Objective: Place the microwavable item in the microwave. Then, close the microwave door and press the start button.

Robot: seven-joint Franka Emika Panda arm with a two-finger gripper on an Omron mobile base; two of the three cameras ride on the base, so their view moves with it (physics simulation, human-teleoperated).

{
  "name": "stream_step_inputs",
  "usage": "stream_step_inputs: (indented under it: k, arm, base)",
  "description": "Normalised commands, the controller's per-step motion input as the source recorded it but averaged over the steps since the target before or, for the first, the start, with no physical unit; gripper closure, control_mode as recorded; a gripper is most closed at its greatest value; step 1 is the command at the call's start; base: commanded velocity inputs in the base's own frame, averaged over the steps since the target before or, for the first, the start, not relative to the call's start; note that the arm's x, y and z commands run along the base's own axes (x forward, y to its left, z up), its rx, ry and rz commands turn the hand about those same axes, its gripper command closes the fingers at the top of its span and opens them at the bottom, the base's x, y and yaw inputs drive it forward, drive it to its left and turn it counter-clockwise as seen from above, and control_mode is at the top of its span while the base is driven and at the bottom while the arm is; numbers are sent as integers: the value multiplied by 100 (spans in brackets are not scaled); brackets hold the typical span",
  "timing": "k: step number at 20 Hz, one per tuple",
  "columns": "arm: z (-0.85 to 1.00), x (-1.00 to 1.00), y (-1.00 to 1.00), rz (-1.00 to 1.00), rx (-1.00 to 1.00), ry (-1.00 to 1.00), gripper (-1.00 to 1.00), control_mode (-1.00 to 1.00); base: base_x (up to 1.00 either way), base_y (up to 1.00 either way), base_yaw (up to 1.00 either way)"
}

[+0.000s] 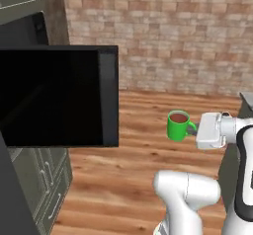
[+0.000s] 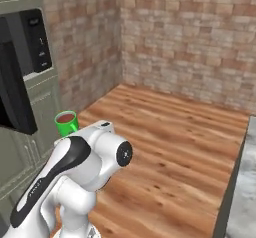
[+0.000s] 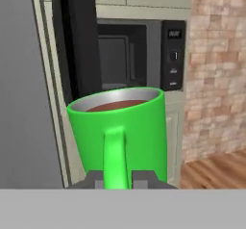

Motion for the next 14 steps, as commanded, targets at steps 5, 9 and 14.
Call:
stream_step_inputs:
  k: [5, 9, 14]
  arm:
    - [0, 0, 0, 0, 0, 0, 100, 100]
    - [0, 0, 0, 0, 0, 0, 100, 100]
    - [0, 0, 0, 0, 0, 0, 100, 100]
  base:
    - [100, -7, 60]
    - [92, -19, 72]
    - [46, -24, 73]
